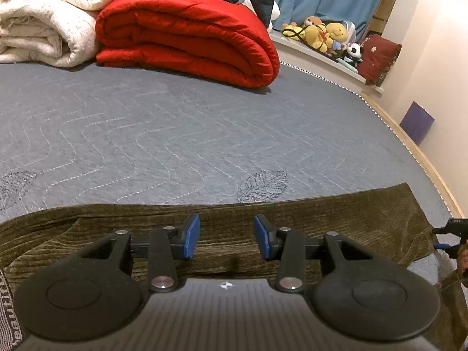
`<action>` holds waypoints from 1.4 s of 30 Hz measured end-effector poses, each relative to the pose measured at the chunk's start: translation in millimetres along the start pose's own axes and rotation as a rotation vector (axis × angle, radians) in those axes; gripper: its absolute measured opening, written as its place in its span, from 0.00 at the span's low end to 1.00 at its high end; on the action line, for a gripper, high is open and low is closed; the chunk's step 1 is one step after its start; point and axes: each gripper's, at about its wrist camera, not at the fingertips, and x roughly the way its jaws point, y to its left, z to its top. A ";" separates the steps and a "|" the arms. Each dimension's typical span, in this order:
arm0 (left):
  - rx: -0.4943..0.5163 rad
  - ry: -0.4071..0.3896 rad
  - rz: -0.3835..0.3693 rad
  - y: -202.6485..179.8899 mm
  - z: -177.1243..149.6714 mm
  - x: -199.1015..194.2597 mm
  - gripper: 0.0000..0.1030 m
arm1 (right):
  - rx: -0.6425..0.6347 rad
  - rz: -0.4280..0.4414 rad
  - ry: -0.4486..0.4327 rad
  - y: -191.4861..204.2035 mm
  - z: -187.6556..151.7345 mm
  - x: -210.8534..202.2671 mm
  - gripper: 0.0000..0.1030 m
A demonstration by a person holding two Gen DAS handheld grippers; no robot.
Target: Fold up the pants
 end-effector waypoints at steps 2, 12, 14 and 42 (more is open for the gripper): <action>0.005 0.001 -0.002 -0.7 0.8 -0.4 0.44 | -0.061 -0.065 -0.036 22.1 1.5 5.6 0.50; 0.074 0.028 -0.068 -21.5 -4.8 1.6 0.49 | -0.067 -0.072 0.021 51.8 -23.8 -14.1 0.62; 0.092 0.030 -0.074 -26.0 -6.5 1.7 0.49 | -0.067 -0.118 0.102 53.9 -28.3 5.6 0.70; 0.266 0.383 -0.204 -51.8 -46.4 50.9 0.18 | -0.118 0.118 -0.324 22.6 -47.8 -52.1 0.14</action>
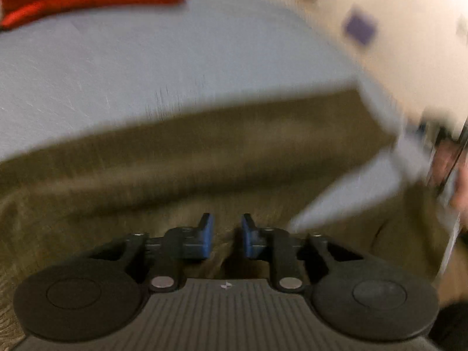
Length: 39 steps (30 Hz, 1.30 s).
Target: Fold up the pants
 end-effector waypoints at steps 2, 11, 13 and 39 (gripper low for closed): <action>0.074 0.068 0.057 -2.9 -11.6 18.8 0.12 | -0.039 0.049 -0.015 17.6 -0.5 -18.4 0.18; 0.006 -0.076 0.097 1.9 -18.7 -36.1 0.32 | -0.280 0.261 -0.194 104.4 12.4 -180.0 0.53; -0.028 -0.137 0.122 3.4 -21.3 -52.9 0.37 | -0.326 0.302 -0.248 119.5 16.5 -223.0 0.57; 0.059 -0.451 0.251 -0.6 -117.8 -186.9 0.68 | -0.593 0.388 -0.375 178.2 -35.3 -459.3 0.73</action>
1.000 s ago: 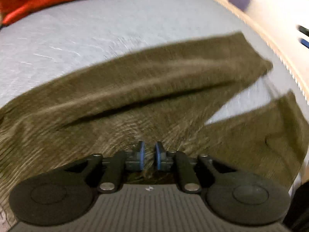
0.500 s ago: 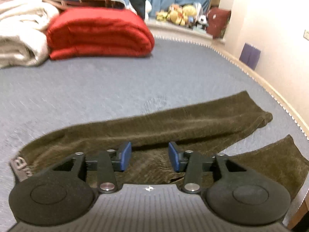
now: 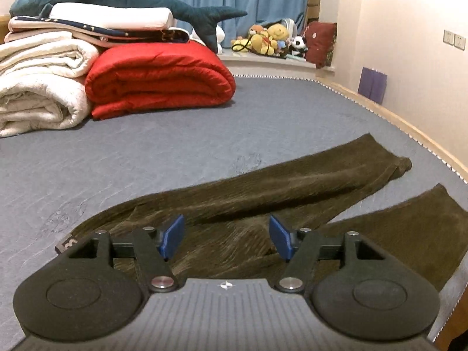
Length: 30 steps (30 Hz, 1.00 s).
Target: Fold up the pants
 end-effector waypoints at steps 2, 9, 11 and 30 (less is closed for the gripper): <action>0.016 0.024 0.018 2.6 -4.8 2.2 0.68 | -0.031 0.000 0.032 3.1 -15.8 11.4 0.73; 0.012 0.112 0.054 26.2 -16.3 22.4 0.64 | -0.097 0.039 0.117 14.3 -63.1 65.1 0.73; -0.018 0.117 0.060 37.4 -16.2 27.3 0.50 | -0.106 0.056 0.126 16.0 -73.7 80.2 0.73; -0.422 0.064 0.268 147.2 2.0 62.7 0.11 | -0.092 0.169 0.322 13.7 -176.1 152.0 0.63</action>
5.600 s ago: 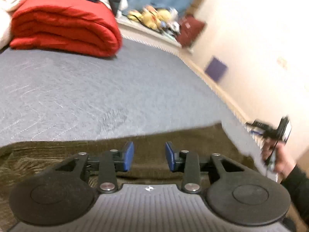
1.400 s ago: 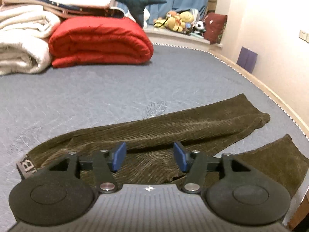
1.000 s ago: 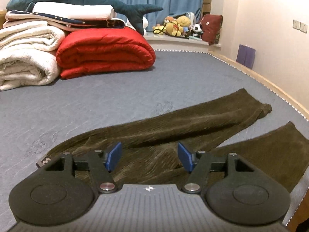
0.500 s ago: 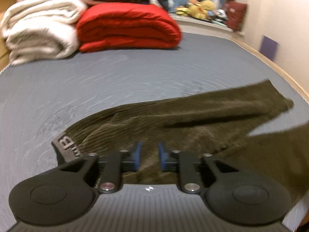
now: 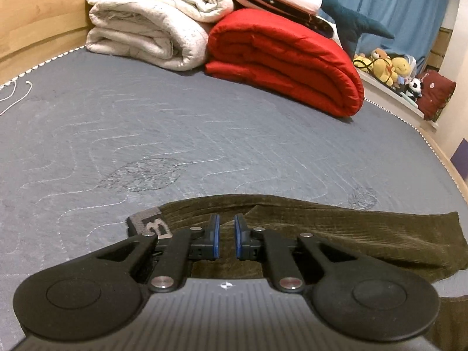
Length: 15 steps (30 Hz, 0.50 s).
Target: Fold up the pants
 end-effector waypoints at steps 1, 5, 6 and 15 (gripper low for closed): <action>0.017 -0.002 0.008 -3.9 -0.2 5.3 0.11 | 0.005 0.011 0.001 -1.0 3.4 1.3 0.64; 0.094 -0.015 0.041 -20.5 -5.3 31.8 0.11 | 0.033 0.028 0.008 -2.4 9.0 4.8 0.64; 0.113 -0.025 0.055 -23.8 -6.8 39.2 0.12 | 0.043 0.034 0.013 -2.8 9.7 6.2 0.64; 0.289 -0.100 0.167 -33.3 -18.0 106.5 0.81 | 0.076 0.040 0.016 -12.6 14.9 16.7 0.65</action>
